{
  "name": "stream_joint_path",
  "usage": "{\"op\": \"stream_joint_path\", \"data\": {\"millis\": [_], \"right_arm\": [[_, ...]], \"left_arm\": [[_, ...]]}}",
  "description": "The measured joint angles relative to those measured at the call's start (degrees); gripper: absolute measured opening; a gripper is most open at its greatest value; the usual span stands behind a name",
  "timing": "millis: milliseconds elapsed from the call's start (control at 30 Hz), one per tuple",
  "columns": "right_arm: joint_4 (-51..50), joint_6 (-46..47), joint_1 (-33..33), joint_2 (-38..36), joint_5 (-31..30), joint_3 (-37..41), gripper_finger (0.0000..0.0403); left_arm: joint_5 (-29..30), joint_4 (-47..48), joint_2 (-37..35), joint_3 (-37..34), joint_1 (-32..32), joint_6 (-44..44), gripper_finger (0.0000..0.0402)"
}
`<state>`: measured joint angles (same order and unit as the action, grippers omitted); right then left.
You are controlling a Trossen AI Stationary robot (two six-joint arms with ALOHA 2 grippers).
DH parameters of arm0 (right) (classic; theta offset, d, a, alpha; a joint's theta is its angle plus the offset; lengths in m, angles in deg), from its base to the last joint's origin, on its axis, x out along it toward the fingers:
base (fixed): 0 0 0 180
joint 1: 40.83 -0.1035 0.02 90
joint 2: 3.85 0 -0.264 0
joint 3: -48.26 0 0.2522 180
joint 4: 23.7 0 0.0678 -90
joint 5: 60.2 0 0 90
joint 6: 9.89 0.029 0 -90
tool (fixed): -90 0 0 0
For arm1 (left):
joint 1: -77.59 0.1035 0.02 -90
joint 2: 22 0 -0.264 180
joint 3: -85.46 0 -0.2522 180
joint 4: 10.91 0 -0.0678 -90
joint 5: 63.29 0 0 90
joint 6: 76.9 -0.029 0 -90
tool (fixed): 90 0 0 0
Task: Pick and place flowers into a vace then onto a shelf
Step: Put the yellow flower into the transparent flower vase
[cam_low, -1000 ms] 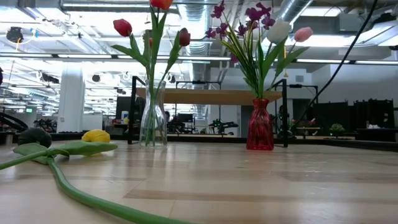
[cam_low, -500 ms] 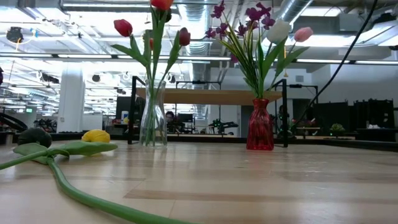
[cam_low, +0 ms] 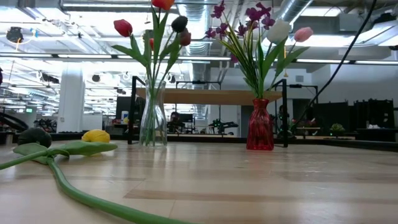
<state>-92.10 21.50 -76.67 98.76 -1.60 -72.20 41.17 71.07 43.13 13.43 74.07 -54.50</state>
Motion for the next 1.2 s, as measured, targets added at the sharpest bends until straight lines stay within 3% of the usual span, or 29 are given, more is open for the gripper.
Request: {"op": "stream_joint_path", "data": {"millis": [133, 333, 467, 567, 667, 833, 1000, 1200], "right_arm": [[4.44, 0.46, -2.67, 0.60, -0.44, 3.39, 0.0152], [10.69, -0.56, -9.43, 0.65, -7.04, 12.21, 0.0137], [16.67, -2.84, -12.36, 0.98, -4.17, 18.27, 0.0122], [25.09, -2.18, -12.94, 0.83, -5.47, 23.64, 0.0114], [31.46, -1.02, -12.01, 0.91, -9.06, 27.90, 0.0112], [36.44, 2.76, -8.00, 1.56, -9.65, 33.58, 0.0114], [37.71, 5.69, -3.92, 4.22, -10.30, 33.95, 0.0113], [48.51, 5.81, 0.66, 8.95, -8.86, 33.92, 0.0113]], "left_arm": [[5.06, -0.80, -2.85, 0.10, -5.60, 2.05, 0.0187], [16.35, -2.26, -5.63, -0.93, -16.40, 5.26, 0.0187], [17.38, -5.20, -5.68, -3.75, -22.34, 5.54, 0.0187], [17.38, -7.85, -5.47, -7.05, -26.17, 5.79, 0.0187], [19.18, -10.46, -5.50, -10.69, -29.73, 5.90, 0.0187], [23.10, -12.74, -5.52, -15.81, -35.86, 7.96, 0.0187], [23.79, -12.73, -5.36, -18.70, -41.16, 11.79, 0.0187], [23.76, -12.96, -5.17, -20.09, -45.18, 14.13, 0.0187]]}}
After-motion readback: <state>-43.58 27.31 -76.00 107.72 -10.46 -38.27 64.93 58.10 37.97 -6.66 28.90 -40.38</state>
